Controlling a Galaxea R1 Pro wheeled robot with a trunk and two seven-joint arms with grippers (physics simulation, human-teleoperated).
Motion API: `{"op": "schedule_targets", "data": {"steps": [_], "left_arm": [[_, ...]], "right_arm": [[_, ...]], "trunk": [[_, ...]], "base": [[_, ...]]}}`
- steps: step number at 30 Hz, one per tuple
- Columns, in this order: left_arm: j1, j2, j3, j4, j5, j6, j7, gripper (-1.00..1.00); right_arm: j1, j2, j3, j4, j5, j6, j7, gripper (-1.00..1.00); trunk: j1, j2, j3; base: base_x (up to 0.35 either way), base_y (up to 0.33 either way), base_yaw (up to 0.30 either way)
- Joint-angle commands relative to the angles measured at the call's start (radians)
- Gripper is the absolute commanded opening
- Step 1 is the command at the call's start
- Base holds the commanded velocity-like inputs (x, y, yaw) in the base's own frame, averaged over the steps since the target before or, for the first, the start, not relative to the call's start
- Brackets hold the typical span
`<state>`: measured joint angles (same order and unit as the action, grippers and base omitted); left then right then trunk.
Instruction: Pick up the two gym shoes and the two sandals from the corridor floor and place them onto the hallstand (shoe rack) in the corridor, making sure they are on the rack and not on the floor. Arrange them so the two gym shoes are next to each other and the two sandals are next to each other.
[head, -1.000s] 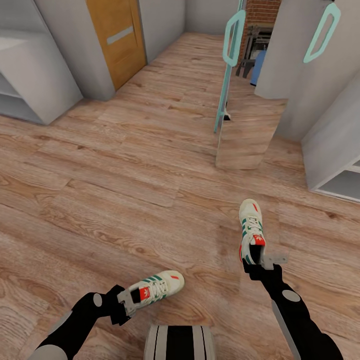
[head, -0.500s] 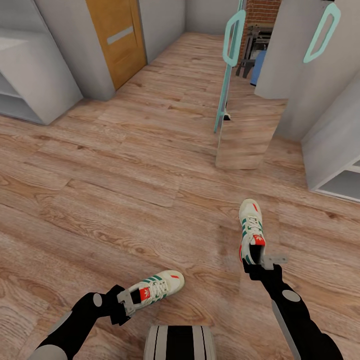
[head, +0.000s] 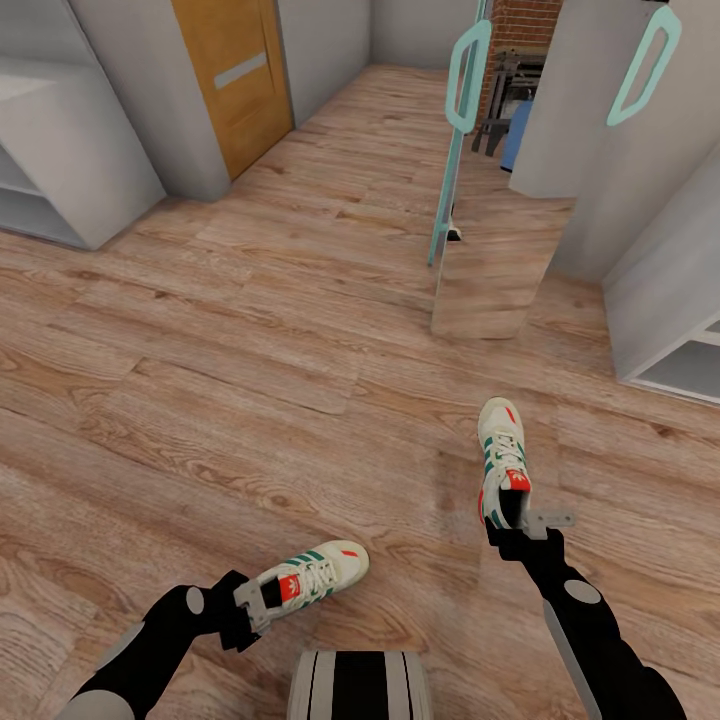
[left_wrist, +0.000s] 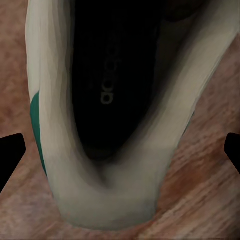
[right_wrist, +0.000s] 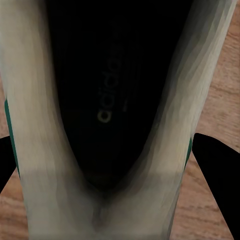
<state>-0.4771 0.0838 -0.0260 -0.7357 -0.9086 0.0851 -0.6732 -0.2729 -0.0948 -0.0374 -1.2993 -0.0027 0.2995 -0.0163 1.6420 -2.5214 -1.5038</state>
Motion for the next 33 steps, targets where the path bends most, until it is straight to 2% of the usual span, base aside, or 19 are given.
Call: {"op": "schedule_targets", "data": {"steps": [1,21,22,33], "left_arm": [[0.0,0.001,-0.002,-0.002,-0.003,0.007,-0.004,1.0],[0.0,0.001,0.0,-0.001,-0.013,0.008,-0.002,1.0],[0.0,0.001,0.0,-0.001,-0.013,0.008,-0.002,-1.0],[-0.001,0.001,0.005,-0.002,-0.012,0.008,-0.002,-1.0]], "right_arm": [[0.0,0.0,0.001,-0.002,0.0,0.006,-0.002,-1.0],[0.0,0.0,0.001,-0.002,0.0,0.006,-0.002,-1.0],[0.0,0.0,0.001,-0.002,0.0,0.006,-0.002,-1.0],[0.0,0.0,0.001,-0.002,0.0,0.006,-0.002,-1.0]], "trunk": [[0.0,0.0,-0.001],[0.0,0.0,-0.001],[0.0,0.0,-0.001],[0.0,0.0,-0.001]], "base": [[0.0,0.0,0.0],[0.0,0.0,0.0],[0.0,0.0,0.0],[0.0,0.0,0.0]]}}
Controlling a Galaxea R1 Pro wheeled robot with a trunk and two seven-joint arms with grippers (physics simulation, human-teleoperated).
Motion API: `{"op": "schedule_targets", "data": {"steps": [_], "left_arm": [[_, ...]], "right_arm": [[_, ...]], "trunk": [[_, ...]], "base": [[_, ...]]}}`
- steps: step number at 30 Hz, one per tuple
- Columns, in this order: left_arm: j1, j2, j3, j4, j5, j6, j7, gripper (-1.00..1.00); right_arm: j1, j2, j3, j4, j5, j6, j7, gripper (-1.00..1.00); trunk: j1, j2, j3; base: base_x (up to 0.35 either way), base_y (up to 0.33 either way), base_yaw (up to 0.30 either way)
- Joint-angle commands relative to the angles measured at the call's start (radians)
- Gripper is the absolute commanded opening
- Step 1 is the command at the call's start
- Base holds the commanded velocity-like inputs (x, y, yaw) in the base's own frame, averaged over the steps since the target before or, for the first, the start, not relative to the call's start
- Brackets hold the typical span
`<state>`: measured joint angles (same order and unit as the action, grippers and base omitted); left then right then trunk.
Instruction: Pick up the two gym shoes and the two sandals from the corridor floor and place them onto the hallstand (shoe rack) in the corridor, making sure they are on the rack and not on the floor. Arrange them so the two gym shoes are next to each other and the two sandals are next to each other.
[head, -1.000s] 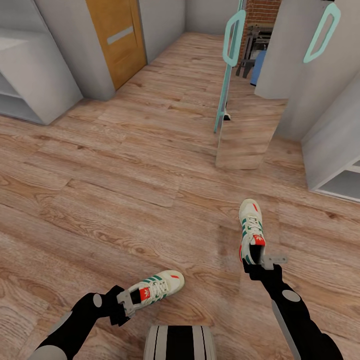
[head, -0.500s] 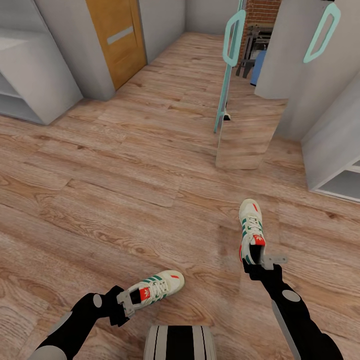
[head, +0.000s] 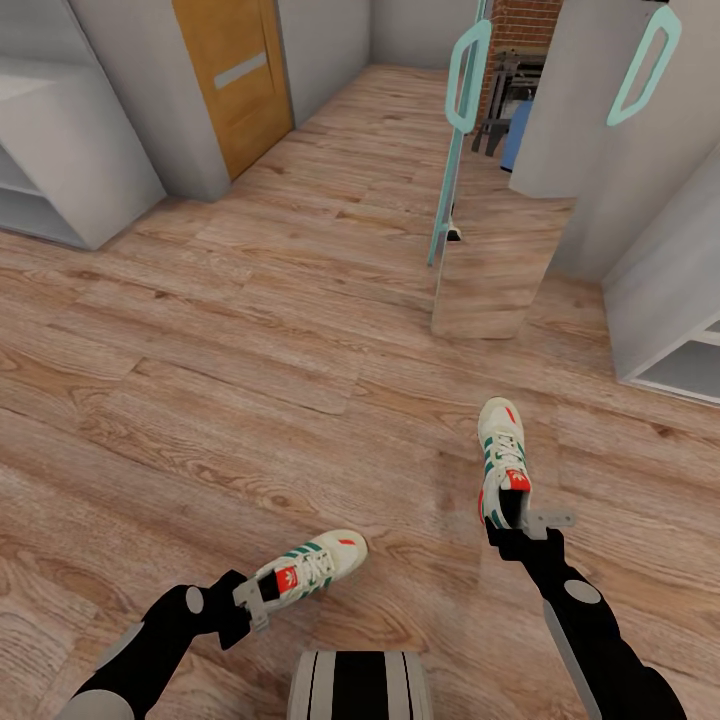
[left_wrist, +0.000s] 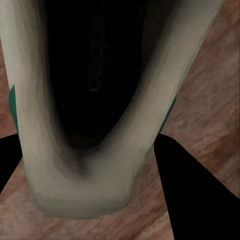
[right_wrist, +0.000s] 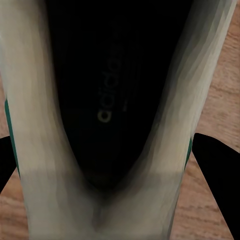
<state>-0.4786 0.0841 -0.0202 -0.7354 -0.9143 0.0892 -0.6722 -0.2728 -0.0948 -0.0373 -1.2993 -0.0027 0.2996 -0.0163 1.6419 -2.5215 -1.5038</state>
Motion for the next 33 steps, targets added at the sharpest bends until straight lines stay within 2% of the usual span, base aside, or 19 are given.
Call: {"op": "schedule_targets", "data": {"steps": [1,26,33], "left_arm": [[0.0,0.0,-0.001,-0.002,-0.006,0.004,-0.003,-1.0],[0.003,0.002,0.001,-0.004,0.001,-0.001,-0.003,-1.0],[0.002,0.003,0.003,-0.003,0.004,0.0,-0.003,-1.0]], "right_arm": [[0.0,0.0,0.001,-0.002,0.0,0.006,-0.002,-1.0],[0.0,-0.001,0.001,-0.002,0.0,0.006,-0.002,-1.0],[0.0,-0.001,0.001,-0.002,0.001,0.005,-0.002,-1.0]], "trunk": [[0.0,0.0,-0.001],[0.0,0.0,-0.001],[-0.003,0.001,0.026]], "base": [[0.0,0.0,0.0],[0.0,0.0,0.0],[0.0,0.0,0.0]]}}
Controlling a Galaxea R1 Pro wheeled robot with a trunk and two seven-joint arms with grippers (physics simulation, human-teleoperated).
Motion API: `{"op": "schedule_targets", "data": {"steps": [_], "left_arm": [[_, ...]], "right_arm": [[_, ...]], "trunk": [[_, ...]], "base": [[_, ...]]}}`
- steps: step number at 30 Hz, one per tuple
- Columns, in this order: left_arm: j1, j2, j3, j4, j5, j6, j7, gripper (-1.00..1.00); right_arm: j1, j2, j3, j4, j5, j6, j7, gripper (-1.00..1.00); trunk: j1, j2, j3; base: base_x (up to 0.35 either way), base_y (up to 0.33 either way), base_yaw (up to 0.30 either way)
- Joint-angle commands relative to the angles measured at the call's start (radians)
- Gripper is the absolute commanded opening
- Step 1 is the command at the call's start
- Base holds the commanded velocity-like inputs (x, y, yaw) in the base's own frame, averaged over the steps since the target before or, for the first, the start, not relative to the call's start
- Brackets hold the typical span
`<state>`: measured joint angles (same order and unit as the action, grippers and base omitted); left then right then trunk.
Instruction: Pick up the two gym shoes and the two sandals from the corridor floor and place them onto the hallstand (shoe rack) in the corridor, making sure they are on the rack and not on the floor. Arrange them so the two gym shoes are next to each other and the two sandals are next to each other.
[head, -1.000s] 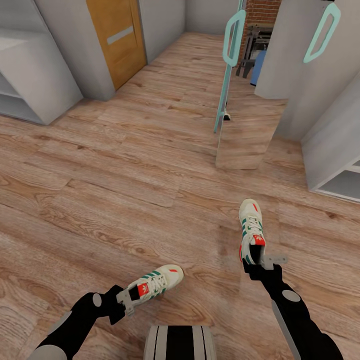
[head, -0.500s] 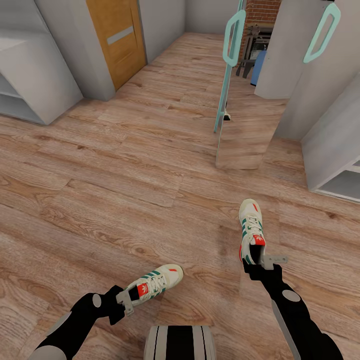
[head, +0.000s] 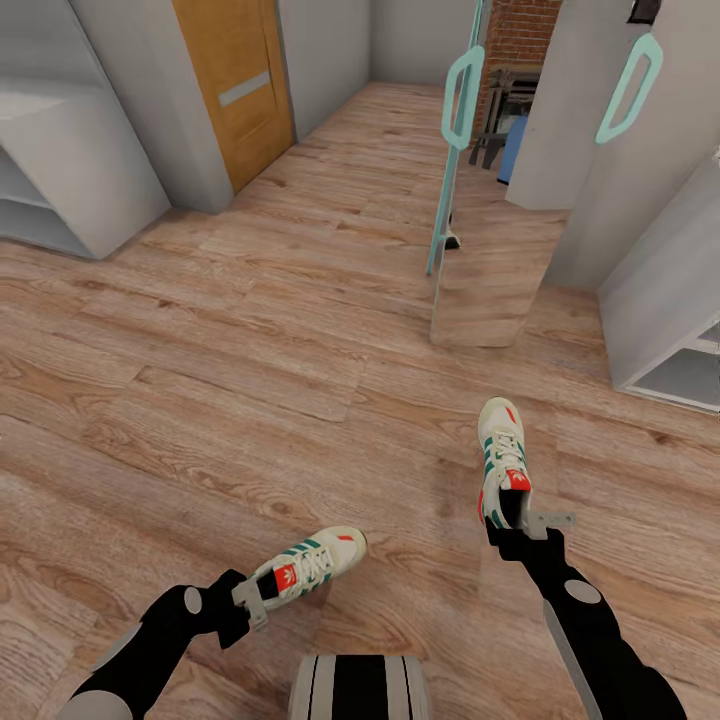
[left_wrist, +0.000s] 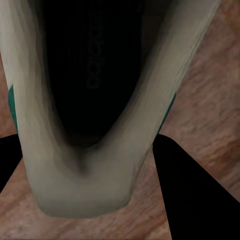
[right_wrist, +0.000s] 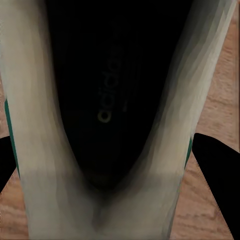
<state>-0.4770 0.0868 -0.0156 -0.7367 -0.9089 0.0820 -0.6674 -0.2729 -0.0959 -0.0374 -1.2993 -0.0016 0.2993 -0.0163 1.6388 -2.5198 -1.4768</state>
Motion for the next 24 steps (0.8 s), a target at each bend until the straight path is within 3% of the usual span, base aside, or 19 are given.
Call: {"op": "schedule_targets", "data": {"steps": [1,5,8,11,20,21,24], "left_arm": [[-0.001,0.001,-0.001,-0.002,0.0,0.007,-0.007,-1.0],[-0.003,0.003,0.014,-0.001,0.009,0.007,-0.007,-1.0],[-0.003,0.002,0.055,-0.001,0.024,0.006,-0.008,-1.0],[-0.002,0.001,0.125,-0.001,0.044,0.003,-0.009,-1.0],[0.004,0.002,0.278,0.01,0.068,-0.004,-0.008,-1.0],[0.006,0.002,0.337,0.012,0.093,-0.007,-0.008,-1.0],[0.01,0.003,0.384,0.013,0.124,-0.014,-0.008,-1.0]], "right_arm": [[0.0,0.0,0.001,-0.001,0.0,0.005,-0.002,-1.0],[0.0,-0.001,0.002,-0.001,0.001,0.005,-0.001,-1.0],[0.0,-0.001,0.003,0.001,0.002,0.005,-0.001,-1.0],[0.0,-0.001,0.003,0.003,0.004,0.004,0.0,-1.0],[0.0,0.0,0.004,0.006,0.006,0.004,0.0,-1.0],[0.0,0.0,0.004,0.005,0.006,0.004,0.0,-1.0],[0.0,0.0,0.005,0.004,0.006,0.004,0.0,-1.0]], "trunk": [[-0.001,0.0,0.003],[-0.002,0.001,0.019],[-0.004,0.002,0.03],[-0.005,0.002,0.042],[-0.009,0.004,0.077],[-0.01,0.005,0.081],[-0.011,0.005,0.092]], "base": [[0.0,0.0,0.0],[0.0,0.0,0.0],[0.0,0.0,0.0],[0.0,0.0,0.0],[0.0,0.0,0.0],[0.0,0.0,0.0],[0.0,0.0,0.0]]}}
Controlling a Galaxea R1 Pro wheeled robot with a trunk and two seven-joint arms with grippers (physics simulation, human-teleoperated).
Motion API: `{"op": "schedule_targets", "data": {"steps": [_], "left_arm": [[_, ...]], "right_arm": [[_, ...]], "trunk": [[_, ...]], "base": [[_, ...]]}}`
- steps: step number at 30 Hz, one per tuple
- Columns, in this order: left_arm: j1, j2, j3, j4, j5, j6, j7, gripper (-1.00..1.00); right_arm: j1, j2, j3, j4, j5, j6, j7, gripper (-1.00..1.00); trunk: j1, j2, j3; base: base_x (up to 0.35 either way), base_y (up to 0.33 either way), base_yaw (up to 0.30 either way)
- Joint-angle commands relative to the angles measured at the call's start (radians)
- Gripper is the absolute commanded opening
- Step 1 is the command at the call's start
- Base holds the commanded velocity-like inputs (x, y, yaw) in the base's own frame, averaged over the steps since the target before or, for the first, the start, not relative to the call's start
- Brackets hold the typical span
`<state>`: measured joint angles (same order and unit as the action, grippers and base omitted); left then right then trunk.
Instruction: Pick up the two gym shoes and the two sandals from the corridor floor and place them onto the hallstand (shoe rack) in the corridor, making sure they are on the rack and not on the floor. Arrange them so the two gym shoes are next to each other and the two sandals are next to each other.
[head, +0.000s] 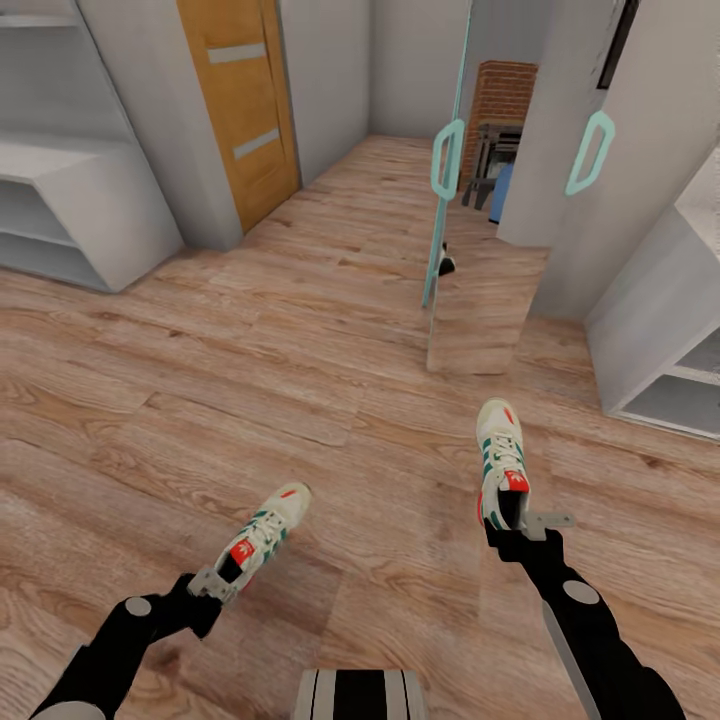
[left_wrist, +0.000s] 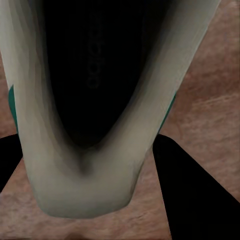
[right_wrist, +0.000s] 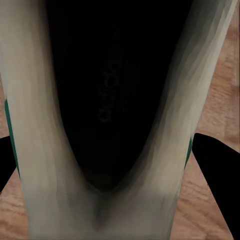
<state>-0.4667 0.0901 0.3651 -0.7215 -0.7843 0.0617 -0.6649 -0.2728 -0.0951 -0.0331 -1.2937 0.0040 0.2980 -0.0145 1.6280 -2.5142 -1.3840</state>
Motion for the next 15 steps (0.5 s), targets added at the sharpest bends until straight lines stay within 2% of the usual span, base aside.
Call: {"op": "schedule_targets", "data": {"steps": [1,3,4,5,7,11,15], "left_arm": [[0.001,0.0,0.013,-0.002,0.008,0.003,-0.01,-1.0],[0.002,0.001,0.032,-0.001,0.025,-0.004,-0.01,-1.0],[0.005,0.003,0.07,0.0,0.065,-0.024,-0.01,-1.0],[0.006,0.003,0.08,0.001,0.074,-0.029,-0.009,-1.0],[0.006,0.003,0.123,0.01,0.105,-0.049,-0.001,-1.0],[0.006,0.003,0.18,0.028,0.136,-0.076,0.026,-1.0],[0.006,0.003,0.248,0.067,0.165,-0.132,0.07,-1.0]], "right_arm": [[0.0,0.0,0.001,-0.002,0.0,0.006,-0.002,-1.0],[0.0,0.0,0.001,-0.001,0.0,0.006,-0.002,-1.0],[0.0,0.0,0.001,0.003,0.002,0.006,-0.003,-1.0],[0.0,0.001,0.001,0.005,0.003,0.006,-0.003,-1.0],[0.0,0.001,0.001,0.017,0.004,0.006,-0.004,-1.0],[0.0,0.0,0.0,0.035,0.007,0.005,-0.004,-1.0],[0.002,-0.003,0.0,0.078,0.008,-0.002,-0.004,-1.0]], "trunk": [[-0.001,0.0,0.003],[-0.001,0.0,0.011],[-0.002,0.001,0.015],[-0.002,0.001,0.019],[-0.003,0.001,0.027],[-0.005,0.002,0.046],[-0.007,0.003,0.067]], "base": [[0.0,0.0,0.0],[0.0,0.0,0.0],[0.0,0.0,0.0],[0.0,0.0,0.0],[0.0,0.0,0.0],[0.0,0.0,0.0],[0.0,0.0,0.0]]}}
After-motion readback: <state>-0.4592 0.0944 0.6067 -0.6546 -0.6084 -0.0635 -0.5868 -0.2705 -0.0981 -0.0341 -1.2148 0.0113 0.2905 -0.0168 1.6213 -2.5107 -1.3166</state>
